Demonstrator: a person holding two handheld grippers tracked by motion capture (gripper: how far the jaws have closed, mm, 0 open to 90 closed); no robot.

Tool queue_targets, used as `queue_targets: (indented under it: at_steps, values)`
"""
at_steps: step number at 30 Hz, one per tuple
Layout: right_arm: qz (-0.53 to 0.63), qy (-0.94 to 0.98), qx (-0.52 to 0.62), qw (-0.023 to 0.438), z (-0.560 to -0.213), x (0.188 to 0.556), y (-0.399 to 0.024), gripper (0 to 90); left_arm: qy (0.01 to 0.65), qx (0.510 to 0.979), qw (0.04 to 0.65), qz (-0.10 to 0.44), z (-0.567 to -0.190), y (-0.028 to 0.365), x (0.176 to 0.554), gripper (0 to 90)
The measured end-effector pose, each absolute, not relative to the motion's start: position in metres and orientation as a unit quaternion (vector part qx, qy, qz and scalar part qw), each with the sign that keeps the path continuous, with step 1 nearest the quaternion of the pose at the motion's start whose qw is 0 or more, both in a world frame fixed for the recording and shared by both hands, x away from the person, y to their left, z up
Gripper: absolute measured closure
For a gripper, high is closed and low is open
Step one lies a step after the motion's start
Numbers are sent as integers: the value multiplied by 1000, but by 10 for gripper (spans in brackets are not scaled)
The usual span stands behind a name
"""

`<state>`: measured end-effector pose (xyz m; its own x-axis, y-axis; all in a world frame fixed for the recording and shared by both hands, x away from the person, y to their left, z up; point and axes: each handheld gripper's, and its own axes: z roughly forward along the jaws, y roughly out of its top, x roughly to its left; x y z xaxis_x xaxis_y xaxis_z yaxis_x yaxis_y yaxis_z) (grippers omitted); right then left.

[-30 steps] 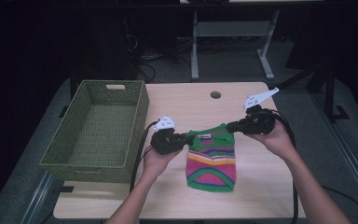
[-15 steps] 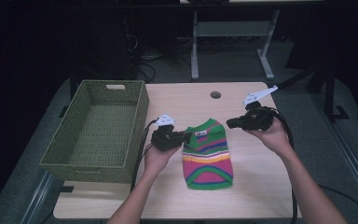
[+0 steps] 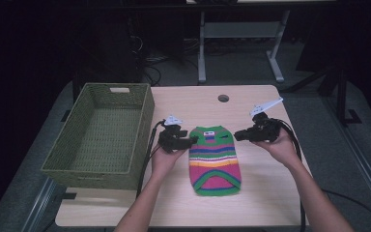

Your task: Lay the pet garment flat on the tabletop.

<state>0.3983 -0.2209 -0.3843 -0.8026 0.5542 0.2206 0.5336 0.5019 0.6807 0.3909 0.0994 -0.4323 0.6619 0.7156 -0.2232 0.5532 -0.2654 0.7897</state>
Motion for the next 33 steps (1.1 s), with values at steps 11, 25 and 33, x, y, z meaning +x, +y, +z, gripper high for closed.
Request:
queue_targets:
  at_steps: [11,25,33]
  values:
    - [400,853,336,2,-390,395,-234,685,383,794,463,92,-429,100,380,427]
    - [444,825,346,-41,-405,386,-264,584,359,797,480,72,-422,105,362,392]
    - [441,827,345,-48,-411,379,-271,549,349,799,484,71,-421,107,349,346]
